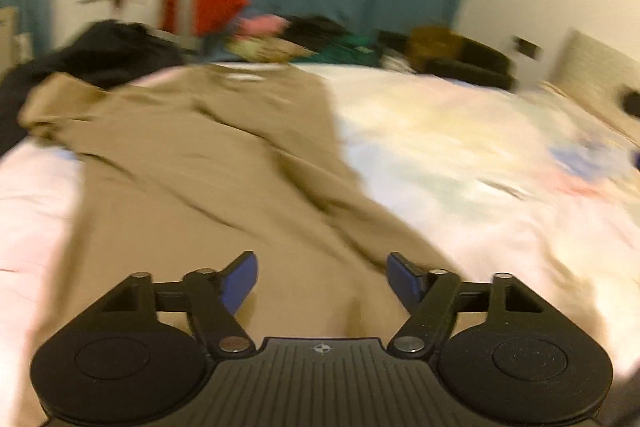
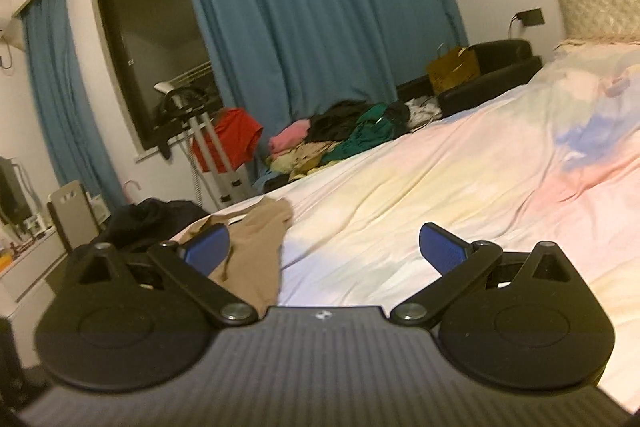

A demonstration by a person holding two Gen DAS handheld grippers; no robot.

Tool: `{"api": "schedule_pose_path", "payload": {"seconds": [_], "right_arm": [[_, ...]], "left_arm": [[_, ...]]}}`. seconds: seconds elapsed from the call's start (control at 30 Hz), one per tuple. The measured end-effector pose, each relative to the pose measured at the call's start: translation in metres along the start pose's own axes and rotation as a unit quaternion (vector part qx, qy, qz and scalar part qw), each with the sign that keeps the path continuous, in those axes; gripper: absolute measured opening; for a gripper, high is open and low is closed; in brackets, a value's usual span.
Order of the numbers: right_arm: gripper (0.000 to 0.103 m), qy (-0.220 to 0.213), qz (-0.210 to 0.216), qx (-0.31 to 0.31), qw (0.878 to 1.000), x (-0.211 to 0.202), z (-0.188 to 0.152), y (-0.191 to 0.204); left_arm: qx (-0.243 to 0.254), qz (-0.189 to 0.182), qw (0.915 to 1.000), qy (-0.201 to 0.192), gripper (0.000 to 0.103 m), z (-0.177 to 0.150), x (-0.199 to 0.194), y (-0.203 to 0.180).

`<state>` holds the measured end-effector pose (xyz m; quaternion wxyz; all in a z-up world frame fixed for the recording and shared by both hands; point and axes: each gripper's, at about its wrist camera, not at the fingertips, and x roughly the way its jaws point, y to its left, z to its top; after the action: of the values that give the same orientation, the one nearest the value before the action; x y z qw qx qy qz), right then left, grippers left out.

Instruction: Fold clothes

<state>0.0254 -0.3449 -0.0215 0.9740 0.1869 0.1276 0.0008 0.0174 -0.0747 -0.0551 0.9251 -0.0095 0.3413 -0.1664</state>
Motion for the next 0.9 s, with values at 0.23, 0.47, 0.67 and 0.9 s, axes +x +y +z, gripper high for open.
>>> {"api": "schedule_pose_path", "payload": {"seconds": [0.23, 0.47, 0.67, 0.9], "right_arm": [[0.103, -0.002, 0.004, 0.026, 1.000, -0.003, 0.004, -0.029], [0.103, 0.018, 0.007, 0.027, 0.999, 0.006, 0.001, -0.035], [0.103, 0.040, 0.004, 0.019, 0.999, 0.015, -0.005, -0.033], [0.103, 0.047, -0.002, 0.025, 0.999, 0.015, -0.006, -0.037]], "left_arm": [[0.066, -0.098, 0.9916, 0.052, 0.043, -0.039, 0.021, -0.069], [0.132, -0.131, 0.9798, 0.073, 0.050, -0.068, 0.042, -0.095], [0.188, -0.107, 0.9744, 0.062, 0.030, -0.085, 0.048, -0.105], [0.122, -0.132, 0.9832, 0.032, 0.006, -0.065, 0.014, -0.081]]}}
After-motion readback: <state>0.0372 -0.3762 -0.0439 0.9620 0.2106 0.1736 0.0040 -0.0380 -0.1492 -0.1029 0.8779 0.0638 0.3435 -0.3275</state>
